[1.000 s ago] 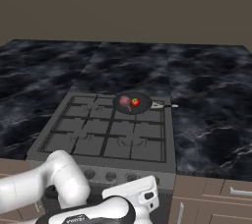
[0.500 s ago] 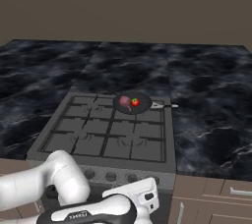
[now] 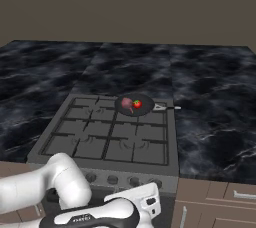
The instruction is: Place the pan on the rear right burner on the stove. Then place the tomato and the onion in the pan and turn on the rear right burner.
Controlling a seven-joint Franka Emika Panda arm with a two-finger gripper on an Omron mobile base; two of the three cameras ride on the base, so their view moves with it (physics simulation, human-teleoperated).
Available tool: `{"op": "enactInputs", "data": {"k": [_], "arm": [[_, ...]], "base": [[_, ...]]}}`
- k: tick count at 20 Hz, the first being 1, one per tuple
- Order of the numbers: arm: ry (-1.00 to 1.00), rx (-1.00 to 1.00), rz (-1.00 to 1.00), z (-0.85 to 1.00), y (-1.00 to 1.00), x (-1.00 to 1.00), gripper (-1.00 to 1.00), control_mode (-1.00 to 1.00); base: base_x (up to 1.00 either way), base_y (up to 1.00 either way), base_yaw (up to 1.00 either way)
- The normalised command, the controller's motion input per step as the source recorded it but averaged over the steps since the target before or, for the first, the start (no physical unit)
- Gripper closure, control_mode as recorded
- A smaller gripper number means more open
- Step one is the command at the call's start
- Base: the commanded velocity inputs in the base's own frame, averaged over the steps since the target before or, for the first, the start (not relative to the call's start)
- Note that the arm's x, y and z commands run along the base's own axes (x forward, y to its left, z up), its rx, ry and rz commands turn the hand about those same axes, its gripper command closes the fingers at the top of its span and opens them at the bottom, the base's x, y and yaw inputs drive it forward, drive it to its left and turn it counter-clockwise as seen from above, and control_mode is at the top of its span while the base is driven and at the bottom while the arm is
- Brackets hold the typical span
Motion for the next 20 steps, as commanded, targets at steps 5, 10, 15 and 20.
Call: {"op": "enactInputs", "data": {"k": [5,10,15,20], "arm": [[0.00,0.00,0.00,-0.09,0.03,0.12,-1.00,-1.00],[0.00,0.00,0.00,-0.09,0.01,0.20,-1.00,-1.00],[0.03,0.00,0.00,-0.22,0.07,0.22,-1.00,-1.00],[0.07,0.00,0.00,-0.30,0.05,0.11,-1.00,-1.00]], "base": [[0.00,0.00,0.00],[0.00,0.00,0.00],[0.00,0.00,0.00],[0.00,0.00,0.00]]}}
